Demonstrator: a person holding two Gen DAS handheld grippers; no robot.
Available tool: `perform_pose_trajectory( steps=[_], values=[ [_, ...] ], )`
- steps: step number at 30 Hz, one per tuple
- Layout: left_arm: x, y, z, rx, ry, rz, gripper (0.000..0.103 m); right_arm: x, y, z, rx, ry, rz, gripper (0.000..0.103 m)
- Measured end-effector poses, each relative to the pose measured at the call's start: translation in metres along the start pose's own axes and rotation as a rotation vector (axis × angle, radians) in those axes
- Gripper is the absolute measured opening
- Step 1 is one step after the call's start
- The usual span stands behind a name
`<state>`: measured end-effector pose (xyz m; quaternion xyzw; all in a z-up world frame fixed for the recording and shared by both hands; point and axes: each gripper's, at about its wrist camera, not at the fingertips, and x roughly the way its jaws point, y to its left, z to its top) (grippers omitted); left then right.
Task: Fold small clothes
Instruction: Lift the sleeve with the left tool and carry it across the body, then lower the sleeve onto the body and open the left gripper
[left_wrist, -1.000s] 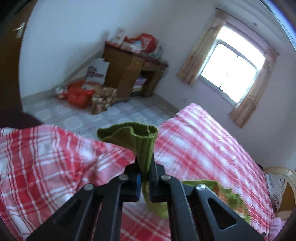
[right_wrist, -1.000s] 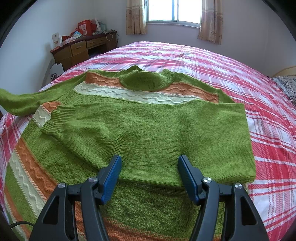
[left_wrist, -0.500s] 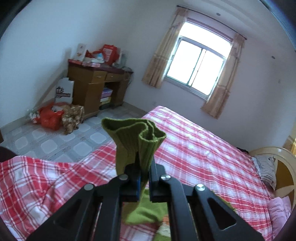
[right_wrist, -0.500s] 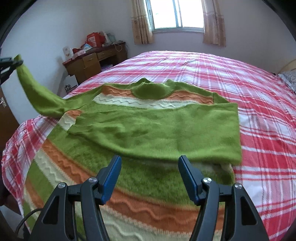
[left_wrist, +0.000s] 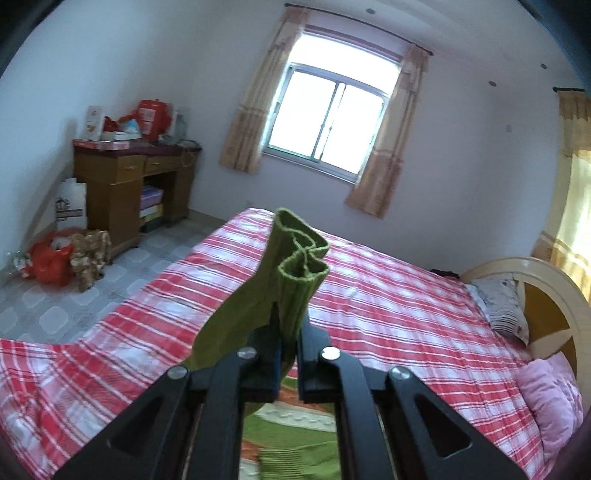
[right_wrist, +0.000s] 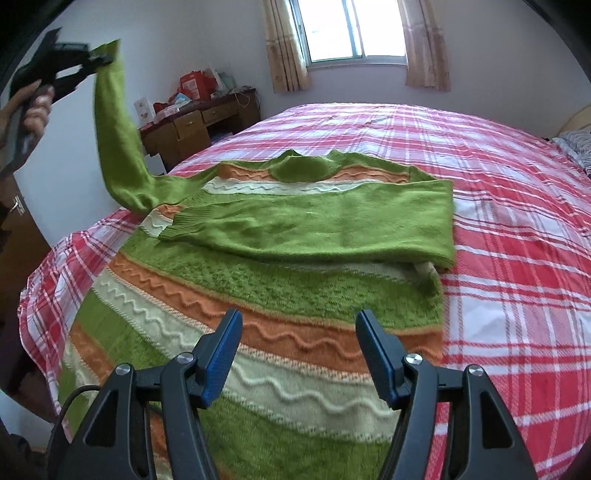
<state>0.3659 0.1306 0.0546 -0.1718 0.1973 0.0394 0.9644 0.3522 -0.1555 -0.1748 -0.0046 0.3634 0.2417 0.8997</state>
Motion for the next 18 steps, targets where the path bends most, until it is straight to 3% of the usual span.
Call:
perform_pose_trajectory(
  steps=[8, 13, 18],
  values=[
    [0.030, -0.069, -0.034, 0.108, 0.040, -0.064, 0.006, -0.004, 0.000, -0.013, 0.005, -0.016, 0.021, 0.065],
    [0.065, -0.116, -0.085, 0.207, 0.100, -0.075, 0.006, -0.001, -0.007, -0.021, 0.043, -0.008, 0.028, 0.065],
    [0.102, -0.151, -0.141, 0.301, 0.209, -0.068, 0.006, -0.001, -0.021, -0.030, 0.112, -0.007, 0.043, 0.065]
  ],
)
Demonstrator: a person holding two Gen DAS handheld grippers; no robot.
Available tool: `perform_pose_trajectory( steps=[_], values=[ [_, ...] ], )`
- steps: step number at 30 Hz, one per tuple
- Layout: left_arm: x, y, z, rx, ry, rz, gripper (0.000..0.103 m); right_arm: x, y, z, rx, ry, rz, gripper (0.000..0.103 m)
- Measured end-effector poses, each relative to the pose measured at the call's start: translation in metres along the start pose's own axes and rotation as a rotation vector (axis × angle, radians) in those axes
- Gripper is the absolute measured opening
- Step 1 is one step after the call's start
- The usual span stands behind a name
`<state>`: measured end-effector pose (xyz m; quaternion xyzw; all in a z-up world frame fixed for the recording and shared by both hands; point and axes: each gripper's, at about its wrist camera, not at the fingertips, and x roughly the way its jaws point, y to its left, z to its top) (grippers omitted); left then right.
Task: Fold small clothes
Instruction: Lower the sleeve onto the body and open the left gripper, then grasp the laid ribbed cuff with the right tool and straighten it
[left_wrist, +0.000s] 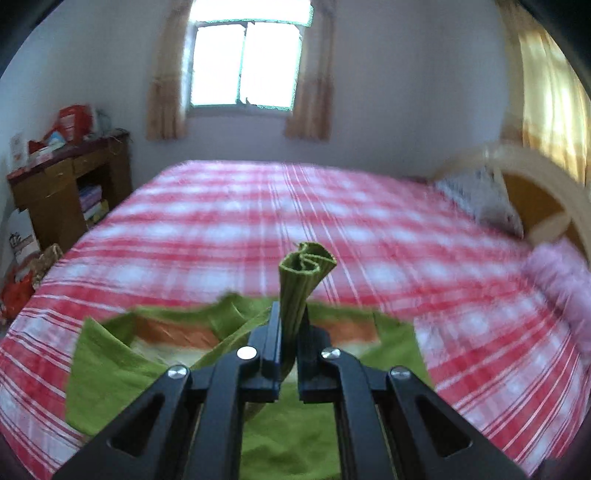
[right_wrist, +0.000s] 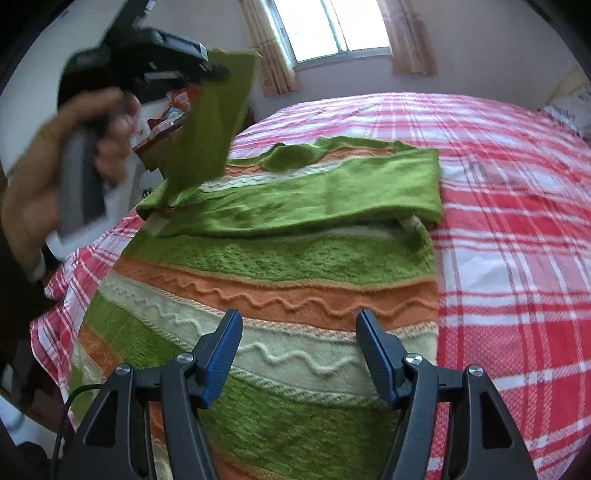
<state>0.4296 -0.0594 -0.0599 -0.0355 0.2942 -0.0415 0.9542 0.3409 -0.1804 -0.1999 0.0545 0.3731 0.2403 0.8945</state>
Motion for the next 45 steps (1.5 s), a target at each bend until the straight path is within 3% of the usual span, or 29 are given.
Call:
perform_pose_trajectory(
  steps=[5, 7, 8, 9, 11, 13, 15, 20, 23, 26, 28, 30, 34, 37, 39, 41, 45],
  values=[
    [0.036, -0.028, -0.028, 0.072, 0.109, 0.014, 0.008, 0.002, 0.000, -0.003, 0.001, -0.006, 0.002, 0.065],
    [0.038, -0.036, -0.035, 0.119, 0.137, 0.002, 0.017, 0.003, 0.002, -0.004, -0.012, -0.008, -0.002, 0.067],
    [0.034, -0.037, -0.037, 0.141, 0.139, -0.001, 0.032, 0.002, 0.002, -0.004, -0.015, -0.011, 0.001, 0.068],
    [0.026, -0.037, -0.040, 0.168, 0.128, 0.017, 0.054, 0.002, 0.002, -0.005, -0.012, -0.015, 0.006, 0.068],
    [0.010, -0.033, -0.044, 0.201, 0.068, 0.053, 0.076, 0.001, 0.000, -0.006, -0.002, -0.020, 0.018, 0.068],
    [-0.012, -0.017, -0.048, 0.233, 0.011, 0.075, 0.079, 0.001, -0.001, -0.006, 0.003, -0.024, 0.025, 0.068],
    [-0.022, 0.002, -0.052, 0.240, 0.010, 0.105, 0.085, 0.001, 0.000, -0.007, 0.005, -0.026, 0.027, 0.068],
    [-0.033, 0.074, -0.077, 0.237, 0.046, 0.287, 0.088, 0.000, 0.001, -0.007, 0.009, -0.029, 0.030, 0.068],
    [-0.033, 0.115, -0.094, 0.196, 0.111, 0.382, 0.088, -0.012, 0.003, 0.001, 0.017, -0.057, 0.012, 0.068],
    [-0.028, 0.143, -0.103, 0.103, 0.162, 0.395, 0.089, -0.036, 0.015, 0.028, -0.002, -0.129, 0.016, 0.068],
    [-0.022, 0.155, -0.106, 0.055, 0.184, 0.394, 0.090, -0.034, 0.018, 0.050, 0.000, -0.110, 0.002, 0.068],
    [-0.016, 0.163, -0.109, 0.002, 0.198, 0.384, 0.090, -0.019, 0.016, 0.074, 0.014, -0.088, 0.001, 0.061],
    [-0.013, 0.177, -0.119, -0.101, 0.227, 0.345, 0.090, 0.031, 0.001, 0.103, 0.045, 0.012, -0.048, 0.054],
    [-0.014, 0.184, -0.125, -0.150, 0.238, 0.329, 0.094, 0.074, -0.007, 0.111, 0.040, 0.077, -0.088, 0.042],
    [-0.014, 0.184, -0.126, -0.164, 0.240, 0.324, 0.099, 0.096, -0.007, 0.110, 0.024, 0.145, -0.104, 0.026],
    [-0.014, 0.185, -0.127, -0.161, 0.246, 0.329, 0.100, 0.102, -0.003, 0.110, -0.011, 0.129, -0.140, 0.010],
    [-0.013, 0.188, -0.128, -0.170, 0.246, 0.316, 0.101, 0.082, 0.009, 0.115, -0.086, 0.069, -0.153, 0.009]
  ],
)
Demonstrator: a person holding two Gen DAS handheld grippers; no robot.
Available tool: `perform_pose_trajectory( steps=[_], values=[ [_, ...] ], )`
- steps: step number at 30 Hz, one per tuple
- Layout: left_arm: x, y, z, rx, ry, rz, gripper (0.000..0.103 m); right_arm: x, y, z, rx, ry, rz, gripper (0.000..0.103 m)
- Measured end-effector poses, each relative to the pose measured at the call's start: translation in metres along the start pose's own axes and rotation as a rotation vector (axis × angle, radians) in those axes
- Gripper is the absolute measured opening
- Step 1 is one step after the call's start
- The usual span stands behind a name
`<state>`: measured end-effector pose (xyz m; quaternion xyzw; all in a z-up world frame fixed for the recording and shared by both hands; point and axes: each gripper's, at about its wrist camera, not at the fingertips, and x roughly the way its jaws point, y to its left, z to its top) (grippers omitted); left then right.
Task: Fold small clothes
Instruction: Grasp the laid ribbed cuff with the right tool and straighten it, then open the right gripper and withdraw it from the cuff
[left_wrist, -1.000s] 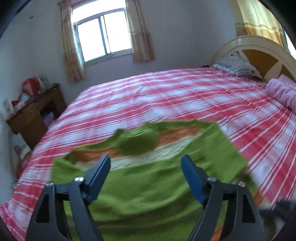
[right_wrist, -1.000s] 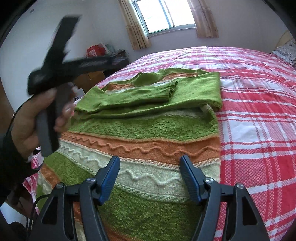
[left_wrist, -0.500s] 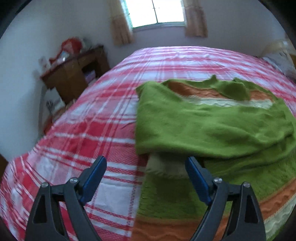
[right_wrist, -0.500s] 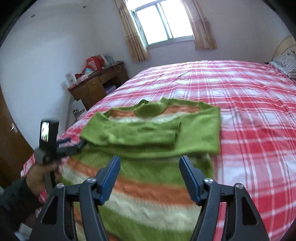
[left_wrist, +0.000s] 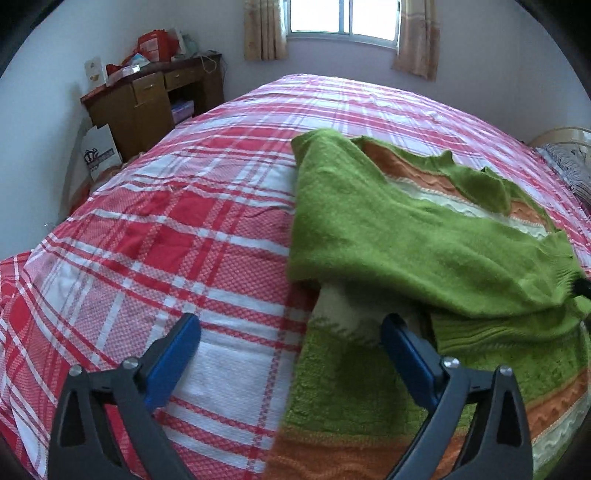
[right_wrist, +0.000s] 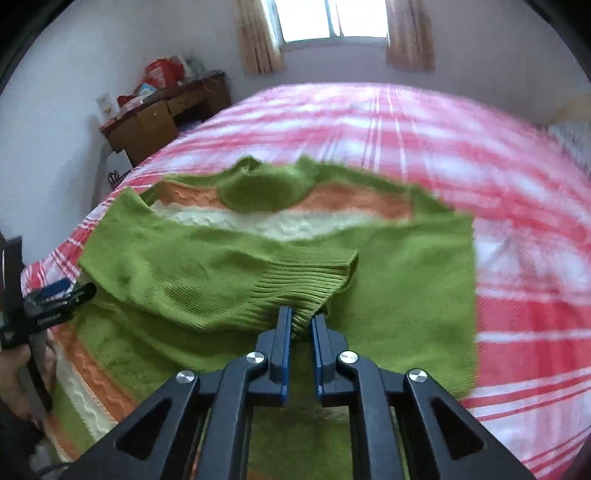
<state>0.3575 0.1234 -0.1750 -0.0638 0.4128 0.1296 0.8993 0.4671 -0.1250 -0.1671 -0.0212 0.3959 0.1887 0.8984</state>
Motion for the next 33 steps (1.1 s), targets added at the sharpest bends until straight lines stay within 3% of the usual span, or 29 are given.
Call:
perform_pose_trajectory(
  steps=[4, 7, 14, 18, 22, 23, 25, 27, 33],
  values=[
    [0.001, 0.000, 0.001, 0.002, 0.003, 0.023, 0.101, -0.031, -0.004, 0.007, -0.029, -0.069, -0.009, 0.009],
    [0.000, 0.003, 0.003, -0.015, 0.002, 0.038, 0.101, -0.044, -0.007, 0.004, -0.061, -0.091, -0.062, 0.009],
    [-0.021, 0.020, 0.006, -0.096, -0.067, 0.006, 0.101, -0.002, -0.031, -0.026, -0.028, 0.048, -0.085, 0.009],
    [-0.045, 0.014, 0.025, -0.040, -0.167, 0.033, 0.102, -0.011, -0.033, -0.030, -0.005, 0.041, -0.066, 0.011],
    [-0.025, -0.002, 0.042, 0.035, -0.146, 0.070, 0.103, -0.019, -0.033, -0.028, -0.024, 0.034, -0.113, 0.011],
    [-0.016, -0.004, 0.042, 0.042, -0.129, 0.084, 0.103, -0.022, -0.035, -0.026, -0.010, 0.020, -0.127, 0.013],
    [0.005, -0.006, 0.040, 0.051, -0.074, 0.110, 0.103, -0.031, -0.036, -0.019, 0.020, -0.015, -0.127, 0.027],
    [0.017, -0.007, 0.033, 0.070, -0.037, 0.131, 0.103, -0.035, -0.033, -0.010, 0.038, -0.042, -0.080, 0.047],
    [0.027, 0.003, 0.031, 0.040, 0.010, 0.126, 0.103, 0.004, -0.015, 0.005, 0.032, 0.026, 0.021, 0.047]
  ],
)
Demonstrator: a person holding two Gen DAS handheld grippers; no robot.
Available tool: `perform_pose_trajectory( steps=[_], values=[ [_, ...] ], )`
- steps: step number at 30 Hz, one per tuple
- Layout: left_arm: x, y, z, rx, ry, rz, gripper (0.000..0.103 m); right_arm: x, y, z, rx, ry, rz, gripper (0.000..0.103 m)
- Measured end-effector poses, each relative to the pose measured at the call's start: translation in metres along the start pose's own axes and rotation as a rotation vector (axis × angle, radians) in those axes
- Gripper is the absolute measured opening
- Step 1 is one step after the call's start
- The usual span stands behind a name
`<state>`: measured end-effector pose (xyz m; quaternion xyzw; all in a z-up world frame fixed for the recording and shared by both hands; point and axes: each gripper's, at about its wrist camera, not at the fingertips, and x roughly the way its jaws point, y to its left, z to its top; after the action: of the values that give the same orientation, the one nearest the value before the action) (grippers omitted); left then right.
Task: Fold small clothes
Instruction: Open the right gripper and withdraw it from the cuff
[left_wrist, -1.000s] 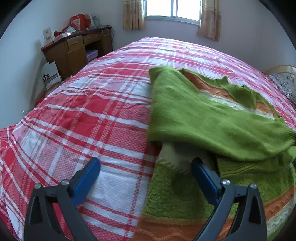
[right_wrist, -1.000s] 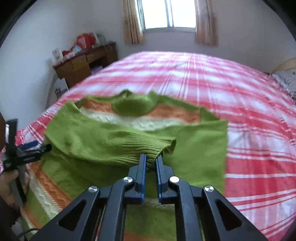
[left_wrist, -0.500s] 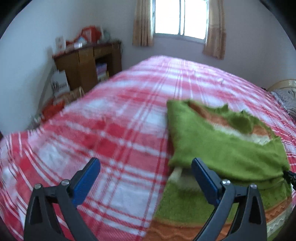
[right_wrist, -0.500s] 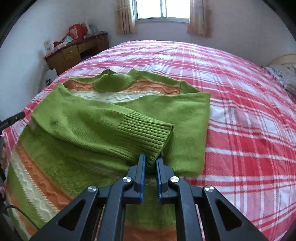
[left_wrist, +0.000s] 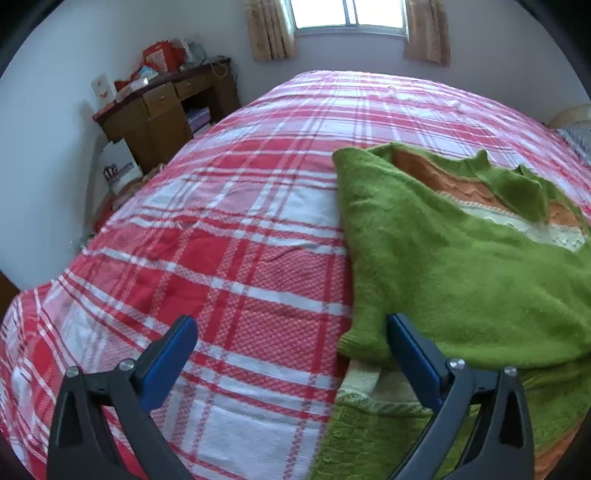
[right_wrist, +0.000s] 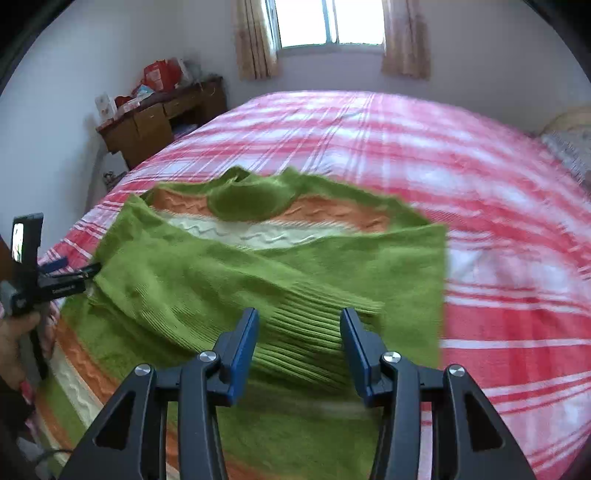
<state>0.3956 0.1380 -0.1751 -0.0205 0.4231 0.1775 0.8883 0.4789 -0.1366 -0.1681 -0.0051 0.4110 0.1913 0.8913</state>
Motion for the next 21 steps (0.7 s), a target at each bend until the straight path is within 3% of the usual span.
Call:
perform_pose_trajectory(
  steps=[2, 5, 9, 14, 21],
  values=[
    [0.001, 0.006, 0.000, -0.032, 0.006, -0.021, 0.103, 0.020, -0.004, -0.006, 0.037, 0.065, 0.024, 0.047],
    [0.003, 0.009, -0.002, -0.051, 0.010, -0.049, 0.103, 0.015, -0.005, -0.018, 0.023, 0.026, 0.021, 0.047],
    [0.000, 0.002, -0.003, -0.027, 0.000, -0.032, 0.103, 0.009, -0.003, -0.019, -0.032, 0.041, -0.022, 0.047],
    [-0.007, -0.001, -0.008, -0.006, -0.026, -0.016, 0.103, 0.008, -0.012, -0.031, -0.004, -0.006, -0.014, 0.048],
    [-0.014, -0.008, -0.011, 0.040, -0.066, 0.032, 0.103, 0.007, -0.011, -0.031, 0.010, -0.003, -0.028, 0.048]
  ],
)
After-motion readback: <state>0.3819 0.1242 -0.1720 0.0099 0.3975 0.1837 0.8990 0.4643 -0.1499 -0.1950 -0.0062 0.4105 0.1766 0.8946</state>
